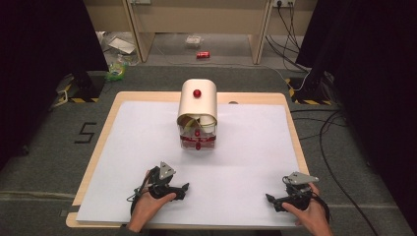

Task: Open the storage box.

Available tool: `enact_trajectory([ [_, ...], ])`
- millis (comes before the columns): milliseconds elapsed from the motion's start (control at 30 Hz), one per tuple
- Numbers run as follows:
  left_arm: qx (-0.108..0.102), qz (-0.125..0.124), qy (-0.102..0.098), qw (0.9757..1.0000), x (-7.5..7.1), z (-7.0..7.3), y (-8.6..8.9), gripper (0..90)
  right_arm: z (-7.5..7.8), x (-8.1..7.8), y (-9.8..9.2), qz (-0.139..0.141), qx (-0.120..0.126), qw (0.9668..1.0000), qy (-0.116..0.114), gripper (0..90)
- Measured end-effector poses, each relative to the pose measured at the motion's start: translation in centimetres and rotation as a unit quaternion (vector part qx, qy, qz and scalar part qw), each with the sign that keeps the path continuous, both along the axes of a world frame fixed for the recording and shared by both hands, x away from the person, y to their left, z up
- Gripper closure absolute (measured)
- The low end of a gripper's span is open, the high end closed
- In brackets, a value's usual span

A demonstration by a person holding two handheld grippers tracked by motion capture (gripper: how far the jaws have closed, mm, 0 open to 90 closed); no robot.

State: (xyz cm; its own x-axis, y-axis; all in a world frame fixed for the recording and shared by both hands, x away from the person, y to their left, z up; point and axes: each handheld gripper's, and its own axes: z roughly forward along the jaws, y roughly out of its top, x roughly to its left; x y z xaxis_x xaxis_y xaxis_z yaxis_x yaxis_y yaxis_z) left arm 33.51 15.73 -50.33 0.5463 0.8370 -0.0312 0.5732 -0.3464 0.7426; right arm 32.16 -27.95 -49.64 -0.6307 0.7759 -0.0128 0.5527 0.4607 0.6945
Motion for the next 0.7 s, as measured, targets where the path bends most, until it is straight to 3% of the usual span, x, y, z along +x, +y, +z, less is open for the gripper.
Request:
enact_trajectory([
  [467, 0.002, 0.008, -0.002, 1.0, 0.02, 0.09, -0.03, 7.8, 0.0, 0.02, 0.0, -0.001, 0.001, 1.0, 0.002, 0.4],
  [500, 0.002, 0.019, -0.005, 0.9998, 0.05, 0.15, -0.01, 7.8, 0.0, 0.02, 0.0, -0.001, 0.001, 1.0, 0.001, 0.4],
  [533, -0.01, 0.036, -0.018, 0.9992, 0.16, 0.3, 0.09, 19.0, 0.0, 0.02, 0.01, 0.0, 0.0, 1.0, 0.0, 0.5],
  [567, -0.02, 0.043, -0.025, 0.9986, 0.26, 0.39, 0.12, 19.0, 0.0, 0.02, 0.01, 0.0, 0.0, 1.0, 0.001, 0.4],
  [600, -0.031, 0.048, -0.029, 0.998, 0.38, 0.48, 0.12, 13.4, 0.0, 0.02, 0.01, 0.0, 0.001, 1.0, 0.001, 0.5],
  [633, -0.036, 0.051, -0.031, 0.9976, 0.53, 0.56, 0.07, 16.4, 0.0, 0.02, 0.0, 0.0, 0.001, 1.0, 0.001, 0.4],
  [700, -0.034, 0.061, -0.043, 0.9966, 0.73, 0.76, -0.22, 14.5, 0.0, 0.02, 0.01, 0.0, 0.001, 1.0, 0.0, 0.4],
])
